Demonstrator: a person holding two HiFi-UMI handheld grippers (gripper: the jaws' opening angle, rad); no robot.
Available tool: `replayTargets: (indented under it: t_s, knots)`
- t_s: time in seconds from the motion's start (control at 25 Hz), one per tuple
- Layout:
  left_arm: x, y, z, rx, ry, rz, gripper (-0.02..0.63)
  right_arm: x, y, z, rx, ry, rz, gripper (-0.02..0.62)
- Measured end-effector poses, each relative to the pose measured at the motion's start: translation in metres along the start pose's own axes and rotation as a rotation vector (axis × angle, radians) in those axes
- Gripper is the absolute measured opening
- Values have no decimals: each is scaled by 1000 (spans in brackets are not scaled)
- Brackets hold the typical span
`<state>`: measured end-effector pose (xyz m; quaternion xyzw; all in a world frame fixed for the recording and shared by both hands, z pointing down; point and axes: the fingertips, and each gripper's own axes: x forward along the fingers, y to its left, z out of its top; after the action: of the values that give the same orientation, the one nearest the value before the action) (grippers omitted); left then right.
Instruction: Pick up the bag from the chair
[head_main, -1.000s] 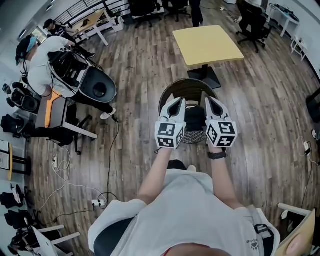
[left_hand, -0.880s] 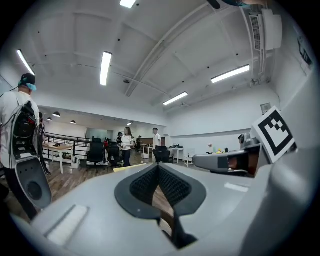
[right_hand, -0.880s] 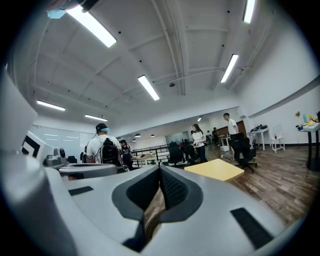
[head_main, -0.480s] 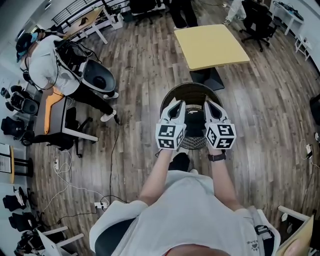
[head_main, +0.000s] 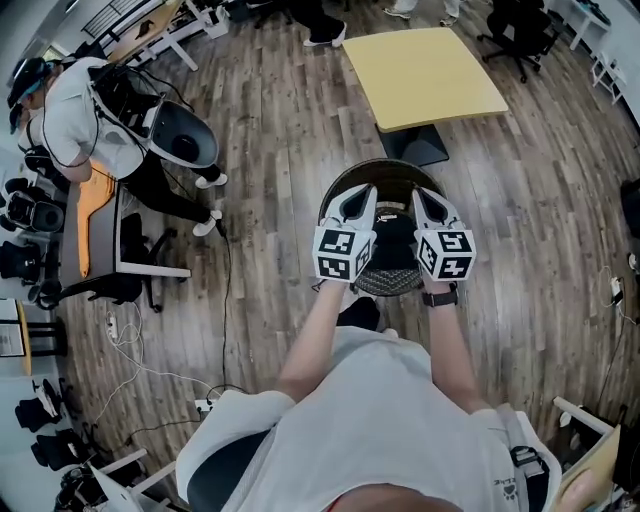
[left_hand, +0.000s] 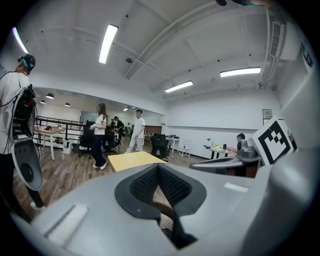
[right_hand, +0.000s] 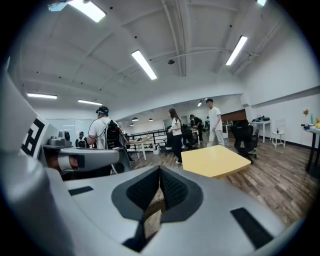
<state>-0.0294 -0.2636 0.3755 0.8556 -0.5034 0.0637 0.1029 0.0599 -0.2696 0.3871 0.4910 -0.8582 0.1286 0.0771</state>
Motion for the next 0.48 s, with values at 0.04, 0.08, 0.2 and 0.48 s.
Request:
replayTargets:
  t_s: [0.04, 0.08, 0.2, 0.48]
  knots:
    - [5, 5, -4, 0, 12, -2, 11, 6, -3, -4, 3, 18, -2, 10]
    - [10, 10, -8, -1, 25, -1, 11, 12, -7, -9, 6, 34, -5, 11]
    - [23, 25, -29, -20, 68, -4, 11, 27, -13, -27, 5, 89, -15, 11]
    - [49, 52, -95, -80, 188, -14, 11, 58, -34, -93, 15, 239, -33, 11]
